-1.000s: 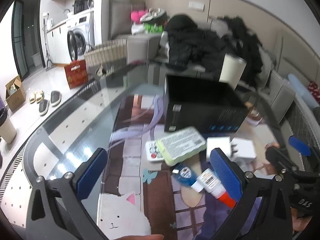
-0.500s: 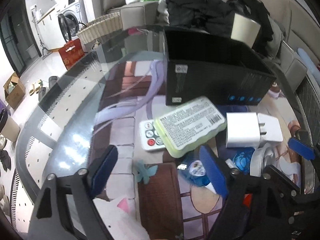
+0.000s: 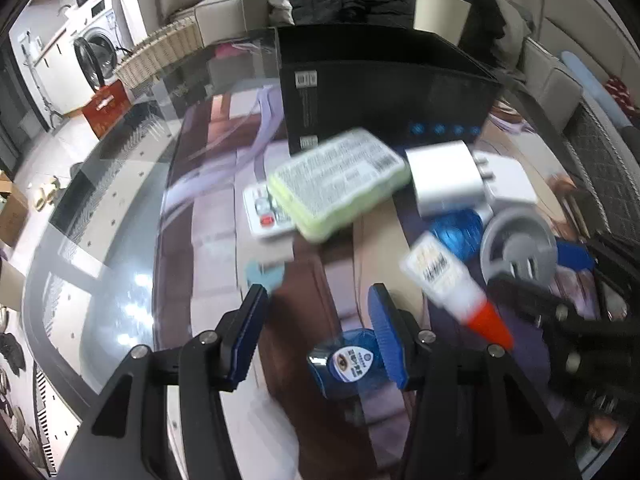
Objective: Organize rigid objects
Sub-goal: 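Move the right tool to the grey round USB socket while the left tool approaches the blue bottle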
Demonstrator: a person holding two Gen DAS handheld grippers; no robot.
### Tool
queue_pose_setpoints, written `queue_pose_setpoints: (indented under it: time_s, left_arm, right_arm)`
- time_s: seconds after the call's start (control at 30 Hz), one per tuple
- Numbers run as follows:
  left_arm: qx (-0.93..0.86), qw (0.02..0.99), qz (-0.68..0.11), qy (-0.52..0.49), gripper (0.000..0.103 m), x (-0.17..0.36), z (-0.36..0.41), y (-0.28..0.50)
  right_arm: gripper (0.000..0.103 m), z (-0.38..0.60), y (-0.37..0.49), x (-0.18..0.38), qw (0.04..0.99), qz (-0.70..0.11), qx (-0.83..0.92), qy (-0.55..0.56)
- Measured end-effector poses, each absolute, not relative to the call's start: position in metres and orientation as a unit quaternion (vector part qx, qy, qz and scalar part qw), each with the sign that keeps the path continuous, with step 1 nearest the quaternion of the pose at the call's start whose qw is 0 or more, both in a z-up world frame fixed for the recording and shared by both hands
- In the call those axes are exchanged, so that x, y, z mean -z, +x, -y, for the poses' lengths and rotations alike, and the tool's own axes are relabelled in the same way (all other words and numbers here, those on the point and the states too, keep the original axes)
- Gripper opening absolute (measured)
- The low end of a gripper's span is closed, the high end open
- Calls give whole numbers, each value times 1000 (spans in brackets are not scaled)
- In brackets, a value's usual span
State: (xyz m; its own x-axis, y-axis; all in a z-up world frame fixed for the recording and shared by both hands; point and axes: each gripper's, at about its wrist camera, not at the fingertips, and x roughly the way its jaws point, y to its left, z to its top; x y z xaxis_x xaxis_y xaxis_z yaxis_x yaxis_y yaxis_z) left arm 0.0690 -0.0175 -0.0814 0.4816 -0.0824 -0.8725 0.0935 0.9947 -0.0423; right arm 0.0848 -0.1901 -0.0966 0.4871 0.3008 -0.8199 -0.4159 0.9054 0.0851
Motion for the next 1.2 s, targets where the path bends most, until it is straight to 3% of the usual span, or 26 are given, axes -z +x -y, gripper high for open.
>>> queue_pose_setpoints:
  time_s: [0.27,0.37,0.43,0.53,0.6,0.63,0.87,0.93,1.1,1.2]
  left_arm:
    - [116,857,-500,47,54,82,26,38]
    - [132,850,-508,49,73,83,30,31]
    - [134,849,-509,53,73,83,32,28]
    - [122,852,-508,46,65,82,30,33]
    - [118,855,-504,46,42,81,29,35]
    - [124,855,-502,52,38,79,32,36]
    - [166,857,-476,104,38,75,57,46]
    - [149,855,-487,101,42,79,56,51]
    - [88,856,-504,82,93,83,38,50]
    - [78,847,-524,54,101,88,27,51]
  right_arm:
    - [52,203,76,95,848,-487,-206,-34]
    - [52,206,77,94,849,-488,-202,-25]
    - [52,208,77,91,853,-482,-198,-22]
    - [52,208,82,93,853,-484,-194,-19]
    - [54,205,82,94,854,-482,-195,-21]
    - [54,204,82,95,854,-481,-195,-24]
    - [55,193,77,101,847,-490,-204,-37]
    - [55,195,78,101,845,-491,-208,-29]
    - [55,201,81,102,848,-490,-201,-20]
    - [55,204,85,102,849,-491,-195,-13]
